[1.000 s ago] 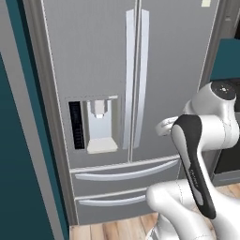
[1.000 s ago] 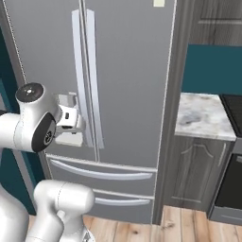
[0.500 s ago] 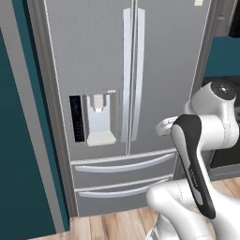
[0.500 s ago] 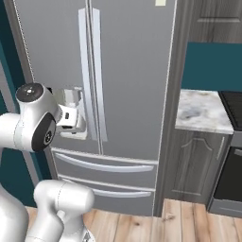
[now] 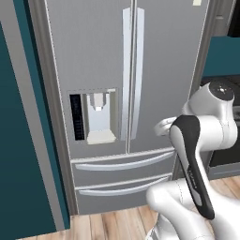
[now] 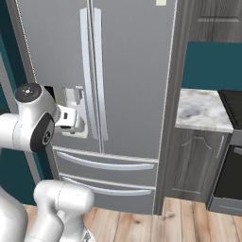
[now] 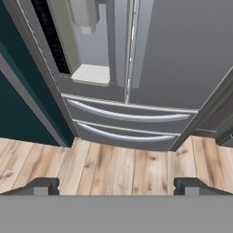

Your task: Retrieve the kiwi and banana from the fridge and place them into the bowl on the dining table.

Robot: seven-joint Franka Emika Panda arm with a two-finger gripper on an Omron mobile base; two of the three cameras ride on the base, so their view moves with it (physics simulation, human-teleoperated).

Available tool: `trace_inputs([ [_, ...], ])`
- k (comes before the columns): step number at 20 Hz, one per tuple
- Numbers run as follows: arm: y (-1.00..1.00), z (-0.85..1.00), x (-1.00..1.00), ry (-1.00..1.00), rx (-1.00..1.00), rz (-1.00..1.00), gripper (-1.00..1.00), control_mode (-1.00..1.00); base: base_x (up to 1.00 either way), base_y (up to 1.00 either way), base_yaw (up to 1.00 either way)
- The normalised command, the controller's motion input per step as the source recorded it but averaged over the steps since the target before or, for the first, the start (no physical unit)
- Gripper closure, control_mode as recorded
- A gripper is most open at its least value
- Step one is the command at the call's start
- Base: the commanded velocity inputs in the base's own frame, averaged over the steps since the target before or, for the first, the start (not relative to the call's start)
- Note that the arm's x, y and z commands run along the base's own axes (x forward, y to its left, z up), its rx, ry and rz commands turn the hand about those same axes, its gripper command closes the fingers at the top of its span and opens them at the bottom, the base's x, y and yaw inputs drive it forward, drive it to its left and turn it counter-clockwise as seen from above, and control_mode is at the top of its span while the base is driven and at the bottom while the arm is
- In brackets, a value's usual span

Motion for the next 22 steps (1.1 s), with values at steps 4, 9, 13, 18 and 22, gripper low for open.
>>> trace_inputs([
  [4,0.06,0.00,0.23,0.00,0.00,0.00,-1.00,-1.00,0.00,0.00,0.00],
  [9,0.00,0.00,0.41,0.00,0.00,-0.01,-1.00,-1.00,0.00,0.00,0.00],
  [13,-0.02,0.00,0.61,-0.12,0.00,-0.05,-1.00,-1.00,0.00,0.00,0.00],
  [18,-0.03,0.00,0.83,-0.13,0.00,-0.09,-1.00,-1.00,0.00,0.00,0.00],
  [22,-0.11,0.14,0.96,-0.01,0.00,-0.08,-1.00,-1.00,0.00,0.00,0.00],
])
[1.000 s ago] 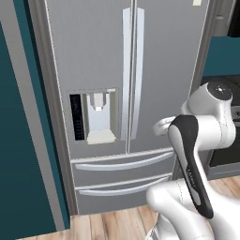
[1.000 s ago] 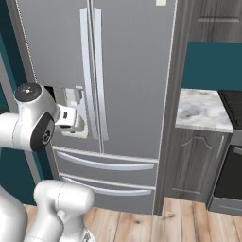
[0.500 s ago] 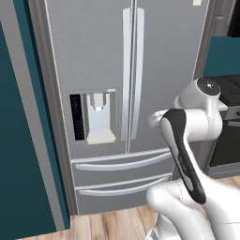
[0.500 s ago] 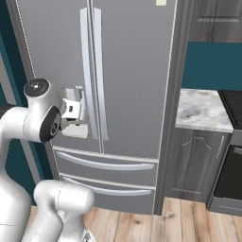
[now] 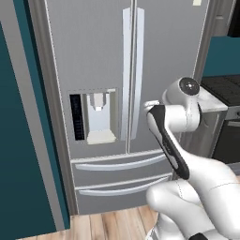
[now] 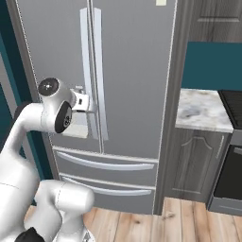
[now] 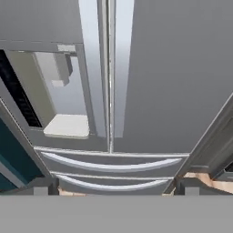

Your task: Retrieve the kiwi and banana from the fridge and place them into the bowl on the dining table.

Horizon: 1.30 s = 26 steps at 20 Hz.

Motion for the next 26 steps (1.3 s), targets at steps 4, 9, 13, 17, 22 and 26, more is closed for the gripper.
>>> trace_inputs([
  [4,-0.27,0.20,0.89,0.00,0.03,-0.03,-1.00,-1.00,0.00,0.00,0.00],
  [9,-0.20,0.11,0.74,0.00,0.03,0.00,-1.00,-1.00,0.00,0.00,0.00],
  [13,0.00,0.00,0.70,-0.05,0.00,0.00,-1.00,-1.00,0.00,0.00,0.00],
  [17,0.02,-0.02,0.45,-0.17,0.00,0.00,-1.00,-1.00,0.00,0.00,0.00],
  [22,0.08,-0.08,0.40,-0.20,0.00,0.00,-1.00,-1.00,0.00,0.00,0.00],
  [26,0.04,-0.04,0.31,-0.10,0.00,0.00,-1.00,-1.00,0.00,0.00,0.00],
])
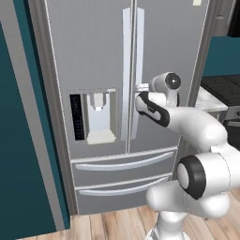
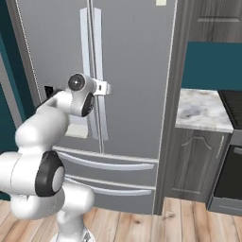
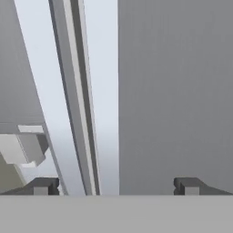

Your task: Retrieve the kiwi and banana from the fridge and place them into the bowl on the dining table.

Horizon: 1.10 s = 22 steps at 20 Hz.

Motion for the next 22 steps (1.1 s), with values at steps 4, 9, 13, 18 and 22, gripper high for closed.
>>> trace_inputs([
  [4,0.00,0.00,0.24,0.00,0.00,0.00,-1.00,-1.00,0.00,0.00,0.00],
  [9,0.00,0.00,0.40,0.05,0.00,0.00,-1.00,-1.00,0.00,0.00,0.00],
  [13,0.00,0.00,0.55,0.07,0.00,0.00,-1.00,-1.00,0.00,0.00,0.00],
  [18,0.00,-0.03,0.63,0.04,0.00,0.00,-1.00,-1.00,0.00,0.00,0.00],
  [22,0.00,-0.17,0.67,0.00,0.00,0.00,-1.00,-1.00,0.00,0.00,0.00],
])
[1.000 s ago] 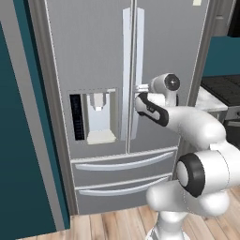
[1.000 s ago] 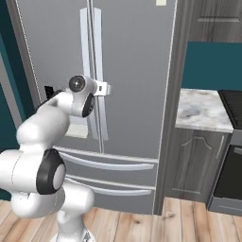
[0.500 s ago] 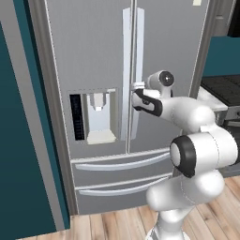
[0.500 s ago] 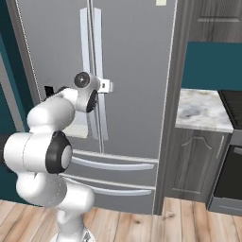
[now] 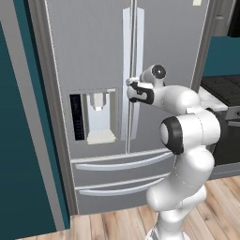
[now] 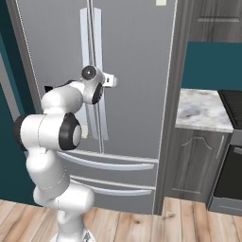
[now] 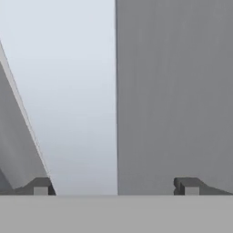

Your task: Retrieve the kiwi and banana from the fridge and place them into the bowl on the dining table.

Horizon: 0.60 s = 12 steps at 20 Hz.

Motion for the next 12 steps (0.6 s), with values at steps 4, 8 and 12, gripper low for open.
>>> trace_inputs([
  [4,0.00,-0.23,0.66,0.00,0.00,0.00,-1.00,-1.00,0.00,0.00,0.00],
  [8,0.00,-0.24,0.69,0.00,0.00,0.00,-1.00,-1.00,0.00,0.00,0.00],
  [12,0.02,-0.13,0.73,0.00,0.00,0.00,1.00,-1.00,0.00,0.00,0.00],
])
